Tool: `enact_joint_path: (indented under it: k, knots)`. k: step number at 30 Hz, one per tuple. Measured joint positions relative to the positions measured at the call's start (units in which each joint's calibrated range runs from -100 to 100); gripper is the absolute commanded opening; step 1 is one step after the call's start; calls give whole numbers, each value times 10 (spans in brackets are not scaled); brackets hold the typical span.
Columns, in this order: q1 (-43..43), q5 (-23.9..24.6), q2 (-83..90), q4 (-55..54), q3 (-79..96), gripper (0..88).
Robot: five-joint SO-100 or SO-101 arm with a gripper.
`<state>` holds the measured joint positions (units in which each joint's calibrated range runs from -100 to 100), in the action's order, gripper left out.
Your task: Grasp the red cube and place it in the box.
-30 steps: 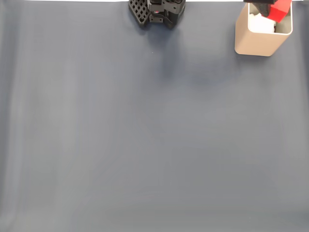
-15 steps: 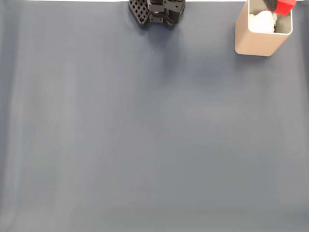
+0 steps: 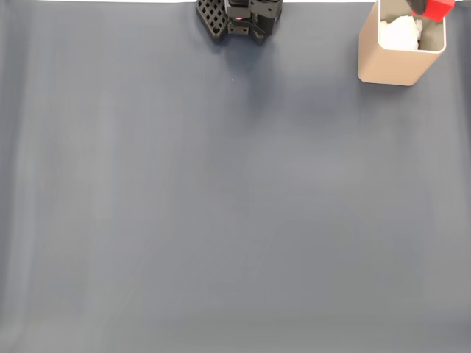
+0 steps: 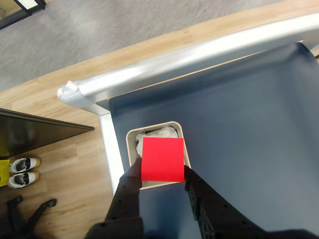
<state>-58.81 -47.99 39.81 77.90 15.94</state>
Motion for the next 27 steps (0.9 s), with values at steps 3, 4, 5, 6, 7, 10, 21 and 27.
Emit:
enact_joint_path:
  k: [3, 4, 5, 6, 7, 10, 21, 27]
  knots:
    - [-1, 3, 0, 0, 0, 13]
    - [-2, 8, 0, 0, 0, 32]
    - [-3, 8, 0, 0, 0, 56]
    - [-3, 8, 0, 0, 0, 73]
    - [-3, 7, 0, 0, 0, 108]
    - [-3, 9, 0, -11, 0, 149]
    - [-3, 13, 3, -54, 0, 305]
    - [-3, 11, 4, -57, 0, 360]
